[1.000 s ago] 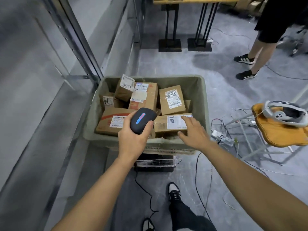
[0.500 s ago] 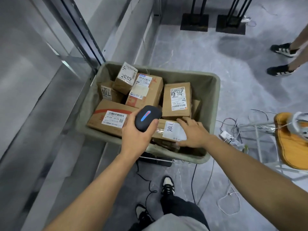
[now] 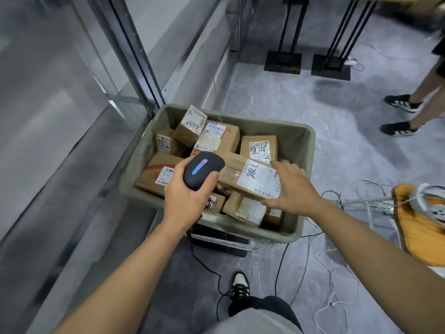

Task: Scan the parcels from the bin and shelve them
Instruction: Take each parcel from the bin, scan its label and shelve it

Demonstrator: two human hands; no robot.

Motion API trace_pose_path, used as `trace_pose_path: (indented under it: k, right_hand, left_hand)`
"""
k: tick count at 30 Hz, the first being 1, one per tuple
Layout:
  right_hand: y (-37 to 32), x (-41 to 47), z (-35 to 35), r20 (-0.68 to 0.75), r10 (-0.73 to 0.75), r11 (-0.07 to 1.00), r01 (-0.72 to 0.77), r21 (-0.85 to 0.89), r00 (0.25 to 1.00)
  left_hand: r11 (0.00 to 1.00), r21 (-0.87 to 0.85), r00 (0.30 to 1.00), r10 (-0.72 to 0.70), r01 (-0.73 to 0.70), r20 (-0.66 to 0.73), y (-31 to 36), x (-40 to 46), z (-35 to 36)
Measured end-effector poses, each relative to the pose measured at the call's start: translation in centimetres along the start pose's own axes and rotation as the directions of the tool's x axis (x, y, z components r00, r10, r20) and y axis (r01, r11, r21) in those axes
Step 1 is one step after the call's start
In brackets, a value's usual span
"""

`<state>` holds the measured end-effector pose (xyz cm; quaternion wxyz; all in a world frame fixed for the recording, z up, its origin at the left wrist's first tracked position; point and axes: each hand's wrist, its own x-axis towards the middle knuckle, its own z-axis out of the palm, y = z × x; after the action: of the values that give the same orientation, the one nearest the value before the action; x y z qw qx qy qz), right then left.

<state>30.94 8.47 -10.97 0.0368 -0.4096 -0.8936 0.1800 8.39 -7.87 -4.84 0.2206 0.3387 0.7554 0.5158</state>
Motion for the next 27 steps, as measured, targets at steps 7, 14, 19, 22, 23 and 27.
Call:
trace_pose_path:
  k: [7,14,19,22,23,27]
  right_hand:
    - [-7.8,0.4,-4.8,-0.253,-0.133,0.988,0.108,-0.112,0.958]
    - [-18.8,1.8,-5.4,-0.447,-0.315,0.949,0.263,-0.176,0.837]
    - [-24.9,1.8,-4.1,-0.388,-0.398,0.916,0.339,-0.214,0.831]
    - [-27.6,1.4,-3.2,-0.365,-0.449,0.893,0.393,-0.22,0.816]
    - [-28.4,1.3,-2.8,-0.351,-0.46,0.887,0.405,-0.223,0.816]
    - [-31.0,0.9,-2.1,-0.325,-0.484,0.875,0.443,-0.196,0.813]
  left_hand:
    - [0.994,-0.037,0.994,0.099,-0.1,-0.037,2.6,-3.9,-5.0]
    - [0.993,-0.076,0.986,0.073,-0.085,-0.147,1.9,-9.6,-11.4]
    - [0.995,-0.084,0.971,0.033,-0.054,-0.236,1.1,-12.4,-15.5]
    - [0.998,-0.049,0.965,0.02,-0.034,-0.262,0.7,-13.9,-17.5]
    - [0.999,-0.033,0.962,0.019,-0.029,-0.272,0.5,-14.4,-18.1]
    - [0.999,0.035,0.952,0.015,-0.004,-0.307,-0.1,-16.1,-20.2]
